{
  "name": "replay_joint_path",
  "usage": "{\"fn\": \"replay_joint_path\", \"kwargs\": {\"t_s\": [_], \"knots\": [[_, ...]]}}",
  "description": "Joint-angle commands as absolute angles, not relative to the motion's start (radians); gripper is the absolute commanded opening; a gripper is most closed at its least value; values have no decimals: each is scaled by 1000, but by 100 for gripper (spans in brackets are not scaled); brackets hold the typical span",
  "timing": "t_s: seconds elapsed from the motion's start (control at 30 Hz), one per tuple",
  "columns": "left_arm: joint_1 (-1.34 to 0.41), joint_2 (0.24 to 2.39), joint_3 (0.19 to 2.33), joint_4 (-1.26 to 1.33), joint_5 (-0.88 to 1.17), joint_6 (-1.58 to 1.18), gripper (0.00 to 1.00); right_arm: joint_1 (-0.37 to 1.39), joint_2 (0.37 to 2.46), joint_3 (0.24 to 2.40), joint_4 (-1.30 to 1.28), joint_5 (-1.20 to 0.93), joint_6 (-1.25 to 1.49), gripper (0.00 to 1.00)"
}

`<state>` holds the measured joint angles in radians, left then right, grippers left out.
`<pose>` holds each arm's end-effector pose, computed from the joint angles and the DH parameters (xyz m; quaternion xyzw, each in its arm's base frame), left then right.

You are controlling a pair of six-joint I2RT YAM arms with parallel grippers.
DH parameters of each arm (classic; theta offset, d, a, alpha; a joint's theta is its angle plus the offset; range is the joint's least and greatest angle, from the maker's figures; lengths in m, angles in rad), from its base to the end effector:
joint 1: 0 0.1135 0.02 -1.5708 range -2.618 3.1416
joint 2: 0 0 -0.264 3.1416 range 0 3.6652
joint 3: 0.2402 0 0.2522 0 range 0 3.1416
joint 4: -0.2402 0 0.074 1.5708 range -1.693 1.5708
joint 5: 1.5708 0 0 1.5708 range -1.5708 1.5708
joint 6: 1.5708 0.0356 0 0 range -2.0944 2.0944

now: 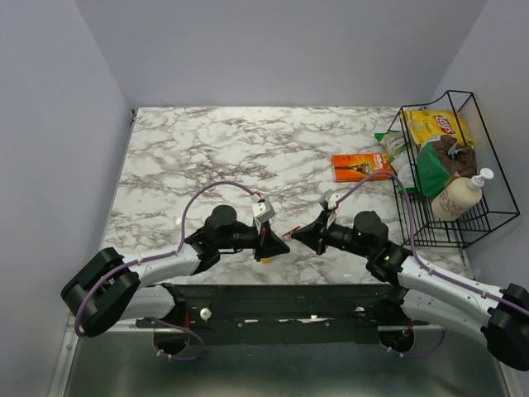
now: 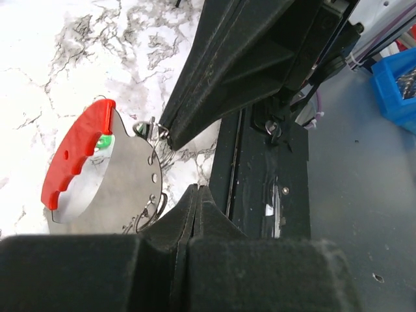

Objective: Put the keys on the keyring

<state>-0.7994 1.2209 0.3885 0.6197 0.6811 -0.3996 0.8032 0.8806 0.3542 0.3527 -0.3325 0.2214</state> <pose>0.1499 -0.1863 0.1993 0.3512 0.6772 -0.5486 0.3421 0.1304 0.1519 0.2273 -0.3186 0.6930 0.4214 0.4907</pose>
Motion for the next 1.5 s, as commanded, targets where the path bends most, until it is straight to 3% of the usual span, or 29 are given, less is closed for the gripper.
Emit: {"fn": "replay_joint_path", "kwargs": {"t_s": [0.0, 0.23, 0.3, 0.33, 0.4, 0.43, 0.57, 0.77, 1.2, 1.37, 1.47], "knots": [[-821, 1209, 388, 604, 617, -365, 0, 799, 856, 364, 434, -272, 261, 1], [-839, 1165, 391, 575, 555, -356, 1, 798, 865, 370, 430, -272, 264, 1], [-839, 1123, 391, 546, 520, -354, 11, 798, 867, 367, 428, -276, 262, 1], [-839, 1070, 393, 534, 508, -353, 26, 796, 867, 367, 428, -278, 262, 1], [-839, 1010, 399, 493, 486, -350, 43, 798, 868, 365, 422, -279, 261, 1], [-838, 952, 402, 480, 471, -351, 58, 796, 868, 365, 420, -282, 261, 1], [-838, 841, 410, 376, 355, -328, 73, 790, 871, 367, 417, -288, 264, 1], [-841, 868, 443, 221, 232, -236, 73, 792, 876, 373, 420, -290, 282, 1], [-874, 1057, 483, 296, 244, -158, 72, 788, 861, 397, 373, -281, 290, 1], [-885, 1141, 502, 354, 268, -163, 63, 787, 867, 396, 373, -276, 293, 1], [-891, 1166, 506, 385, 265, -170, 45, 788, 870, 394, 373, -272, 298, 1]]}}
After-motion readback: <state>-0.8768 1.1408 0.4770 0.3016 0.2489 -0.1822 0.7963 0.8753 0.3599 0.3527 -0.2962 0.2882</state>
